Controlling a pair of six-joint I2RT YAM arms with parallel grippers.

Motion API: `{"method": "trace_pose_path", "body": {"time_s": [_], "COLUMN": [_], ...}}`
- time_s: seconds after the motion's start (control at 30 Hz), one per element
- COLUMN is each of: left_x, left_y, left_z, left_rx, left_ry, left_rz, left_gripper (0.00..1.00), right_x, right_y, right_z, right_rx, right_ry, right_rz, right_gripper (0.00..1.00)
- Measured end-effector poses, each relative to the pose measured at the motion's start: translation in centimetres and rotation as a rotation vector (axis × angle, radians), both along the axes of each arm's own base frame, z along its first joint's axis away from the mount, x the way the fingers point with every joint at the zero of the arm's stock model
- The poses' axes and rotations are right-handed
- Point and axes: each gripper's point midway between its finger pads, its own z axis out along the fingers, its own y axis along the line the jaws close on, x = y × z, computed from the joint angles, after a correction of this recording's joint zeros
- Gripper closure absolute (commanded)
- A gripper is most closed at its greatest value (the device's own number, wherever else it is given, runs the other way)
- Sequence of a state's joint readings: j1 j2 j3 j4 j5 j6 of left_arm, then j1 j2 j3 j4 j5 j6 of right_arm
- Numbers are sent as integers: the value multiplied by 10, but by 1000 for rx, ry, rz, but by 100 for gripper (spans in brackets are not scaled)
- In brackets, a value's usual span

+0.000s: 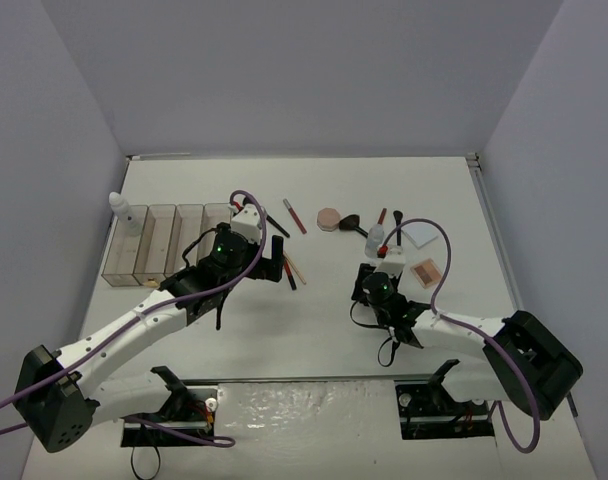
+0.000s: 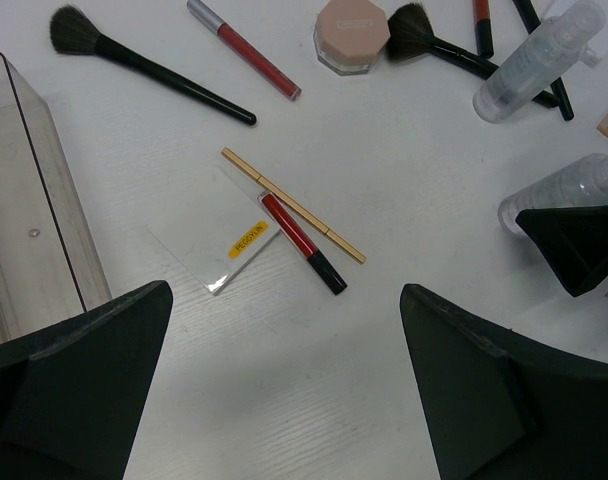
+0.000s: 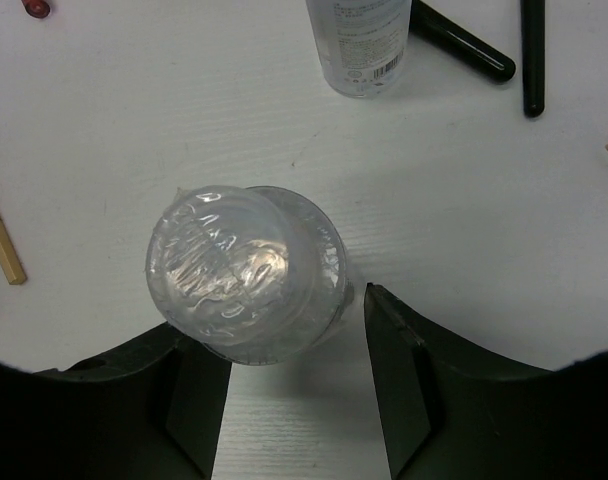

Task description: Organize the makeup

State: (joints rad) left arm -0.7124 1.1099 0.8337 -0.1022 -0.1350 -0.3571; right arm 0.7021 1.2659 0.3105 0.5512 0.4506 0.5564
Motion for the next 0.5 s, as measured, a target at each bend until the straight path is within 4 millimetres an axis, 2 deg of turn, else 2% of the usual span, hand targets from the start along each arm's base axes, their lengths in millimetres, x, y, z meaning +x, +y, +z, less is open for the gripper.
{"method": "trace_pose_path", "body": {"time_s": [0.2,0.37,0.4,0.5], "left_x": [0,0,0,-2], "left_y": [-1,-2,-3,-6], "left_z": [1,2,2,2], "left_rx": [-3,-9,-11,-19], "left_ry": [-2,-4,-5,1], "left_rz": [-2,-8,-9,-29], "left_gripper": [3,3,3,4], "right_x": [5,7,7,6], "right_y": [1,3,3,8], "right_z": [6,9,9,11], "right_rx": [0,-20,-28,-52], "right_ry": [-40,-69,-73,-78], "right_rz": [8,37,43,93], "right_gripper": [64,96,100,100]}}
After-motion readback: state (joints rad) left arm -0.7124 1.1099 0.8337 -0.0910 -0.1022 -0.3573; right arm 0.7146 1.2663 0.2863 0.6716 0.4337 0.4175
